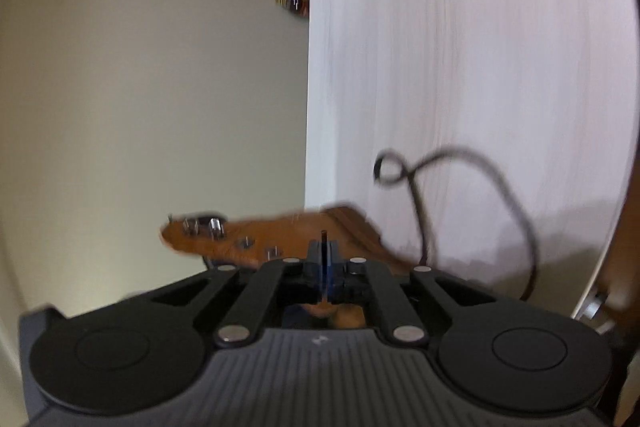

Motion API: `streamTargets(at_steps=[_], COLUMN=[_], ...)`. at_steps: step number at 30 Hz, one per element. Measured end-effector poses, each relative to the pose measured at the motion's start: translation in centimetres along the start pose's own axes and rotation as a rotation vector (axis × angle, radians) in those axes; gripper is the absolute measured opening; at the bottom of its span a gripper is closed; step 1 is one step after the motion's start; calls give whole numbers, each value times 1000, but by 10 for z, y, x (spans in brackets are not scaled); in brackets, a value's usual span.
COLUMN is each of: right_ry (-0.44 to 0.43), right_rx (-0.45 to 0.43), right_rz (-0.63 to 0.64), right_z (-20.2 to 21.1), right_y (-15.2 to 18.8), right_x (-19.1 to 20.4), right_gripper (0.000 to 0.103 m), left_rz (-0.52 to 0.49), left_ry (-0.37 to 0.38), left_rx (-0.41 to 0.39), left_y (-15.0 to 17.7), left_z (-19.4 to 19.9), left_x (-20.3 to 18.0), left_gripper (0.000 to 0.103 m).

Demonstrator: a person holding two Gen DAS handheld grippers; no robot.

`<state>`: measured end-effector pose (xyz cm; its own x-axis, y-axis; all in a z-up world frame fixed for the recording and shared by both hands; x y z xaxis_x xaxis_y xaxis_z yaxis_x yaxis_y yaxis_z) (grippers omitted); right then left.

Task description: Lace up shoes with both hands

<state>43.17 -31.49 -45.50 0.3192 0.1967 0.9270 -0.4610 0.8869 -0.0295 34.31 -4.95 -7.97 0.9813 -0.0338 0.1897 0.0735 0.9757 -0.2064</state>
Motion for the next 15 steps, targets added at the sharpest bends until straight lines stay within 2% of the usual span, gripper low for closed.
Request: streamTargets(at_steps=[3, 5, 8, 11, 15], right_ry=[79, 122, 196, 242, 284], right_rx=[-103, -153, -222, -217, -178], right_rz=[69, 106, 167, 206, 243], right_z=[39, 59, 92, 103, 101], right_y=[-32, -48, -70, -76, -68], right_x=[1, 1, 6, 13, 19], right_gripper=[3, 3, 3, 3, 3], left_rz=[163, 247, 312, 364, 359], left_ry=[75, 59, 13, -6, 6], left_rx=[-21, 26, 92, 159, 170], left_y=[39, 78, 119, 169, 192], left_z=[35, 35, 24, -3, -32], left_x=[-5, -7, -4, -8, -17], left_gripper=[11, 18, 21, 21, 21])
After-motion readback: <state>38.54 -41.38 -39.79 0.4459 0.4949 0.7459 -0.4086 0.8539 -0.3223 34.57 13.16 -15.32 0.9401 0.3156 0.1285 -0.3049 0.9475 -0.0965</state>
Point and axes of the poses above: each gripper's, at about its wrist camera, not at the fingertips, and z roughly against the way its jaws point, x to its left, y to its underside, the point moved 10 cm from there along -z, roughly the way its jaws point, and after that the axes turned 1 degree about x, right-handed, at the moved point
